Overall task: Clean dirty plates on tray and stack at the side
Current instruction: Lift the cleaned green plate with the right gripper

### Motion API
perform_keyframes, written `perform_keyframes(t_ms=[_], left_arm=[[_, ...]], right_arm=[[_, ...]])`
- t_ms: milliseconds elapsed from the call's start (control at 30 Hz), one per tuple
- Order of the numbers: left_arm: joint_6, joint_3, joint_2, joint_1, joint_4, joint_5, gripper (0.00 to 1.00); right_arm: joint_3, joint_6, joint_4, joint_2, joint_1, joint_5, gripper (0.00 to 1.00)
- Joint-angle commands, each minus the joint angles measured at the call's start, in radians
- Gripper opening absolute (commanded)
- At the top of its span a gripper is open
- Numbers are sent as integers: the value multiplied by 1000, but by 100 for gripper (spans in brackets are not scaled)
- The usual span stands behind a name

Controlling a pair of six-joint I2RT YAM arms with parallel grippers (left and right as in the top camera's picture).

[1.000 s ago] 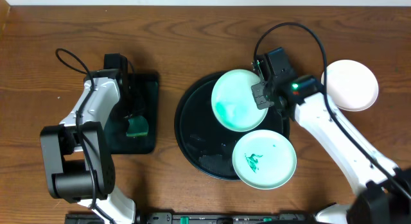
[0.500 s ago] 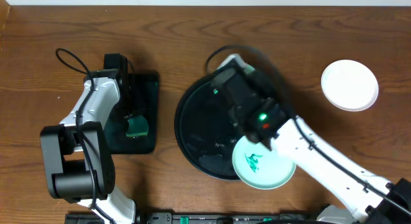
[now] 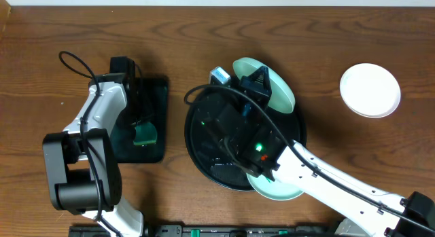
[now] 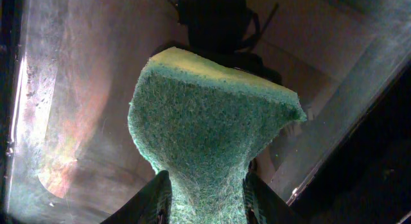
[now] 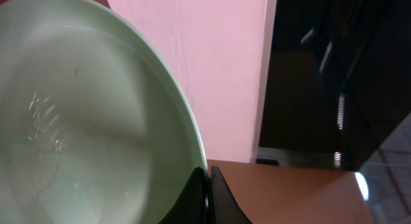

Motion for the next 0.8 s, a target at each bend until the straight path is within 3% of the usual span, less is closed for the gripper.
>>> perform_keyframes(t_ms=[0,100,200,333,467,600,767], left_arm=[[10,18,-7,0,0,6,38],[10,18,-7,0,2,6,38],[10,18,-7,0,2,6,38],[10,18,-7,0,0,6,38],[10,18,-7,0,-4,6,38],[10,18,-7,0,5,6,38],[10,18,-7,0,0,6,38]], right_arm=[[3,-64,4,-17,17,50,1],[3,-84,5,2,-22,31,1],[3,-125,50,26,-12,148,1],[3,10,0,37,-63,1,1],[3,-28,7,69,-72,135,1],[3,52,-9,70,-81,-3,1],[3,27,45,79,-46,100,1]])
